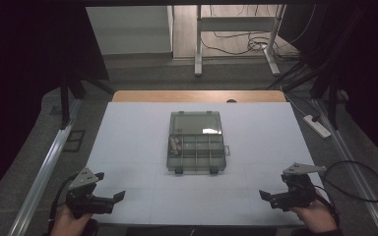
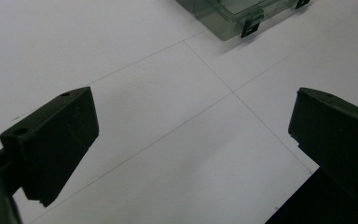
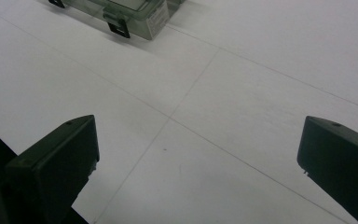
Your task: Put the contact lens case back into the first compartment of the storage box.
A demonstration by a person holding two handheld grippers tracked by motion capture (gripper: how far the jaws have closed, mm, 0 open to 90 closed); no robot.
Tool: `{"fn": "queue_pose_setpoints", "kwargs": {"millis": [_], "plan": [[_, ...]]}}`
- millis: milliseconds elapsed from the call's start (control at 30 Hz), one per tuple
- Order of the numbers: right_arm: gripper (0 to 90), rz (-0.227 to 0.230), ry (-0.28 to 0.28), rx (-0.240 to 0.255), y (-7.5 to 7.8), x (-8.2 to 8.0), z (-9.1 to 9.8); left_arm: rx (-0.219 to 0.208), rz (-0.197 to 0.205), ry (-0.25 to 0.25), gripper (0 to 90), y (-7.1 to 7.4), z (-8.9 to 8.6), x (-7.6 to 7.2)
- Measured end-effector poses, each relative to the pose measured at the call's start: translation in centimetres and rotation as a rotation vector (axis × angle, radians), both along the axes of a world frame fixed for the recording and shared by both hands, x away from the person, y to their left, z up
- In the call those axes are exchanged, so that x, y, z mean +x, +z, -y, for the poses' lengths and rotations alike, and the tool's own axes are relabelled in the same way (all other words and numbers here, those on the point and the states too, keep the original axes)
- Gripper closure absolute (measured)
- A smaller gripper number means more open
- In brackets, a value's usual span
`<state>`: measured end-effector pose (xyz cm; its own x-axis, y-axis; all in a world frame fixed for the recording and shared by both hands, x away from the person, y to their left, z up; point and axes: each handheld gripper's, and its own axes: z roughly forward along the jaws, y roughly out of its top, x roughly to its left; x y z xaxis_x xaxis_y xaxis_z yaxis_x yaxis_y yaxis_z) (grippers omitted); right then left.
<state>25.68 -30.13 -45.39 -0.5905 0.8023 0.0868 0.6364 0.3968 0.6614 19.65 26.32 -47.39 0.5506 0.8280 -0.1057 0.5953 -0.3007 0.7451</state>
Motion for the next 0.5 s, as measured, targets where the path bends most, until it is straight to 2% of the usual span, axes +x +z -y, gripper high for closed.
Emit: {"fn": "queue_pose_setpoints", "kwargs": {"millis": [500], "plan": [[0.0, 0.007, -0.058, -0.031, 0.0, -1.1, 1.5, 0.012, -0.002, 0.004, 1.7, 0.0, 0.1, 0.0]]}}
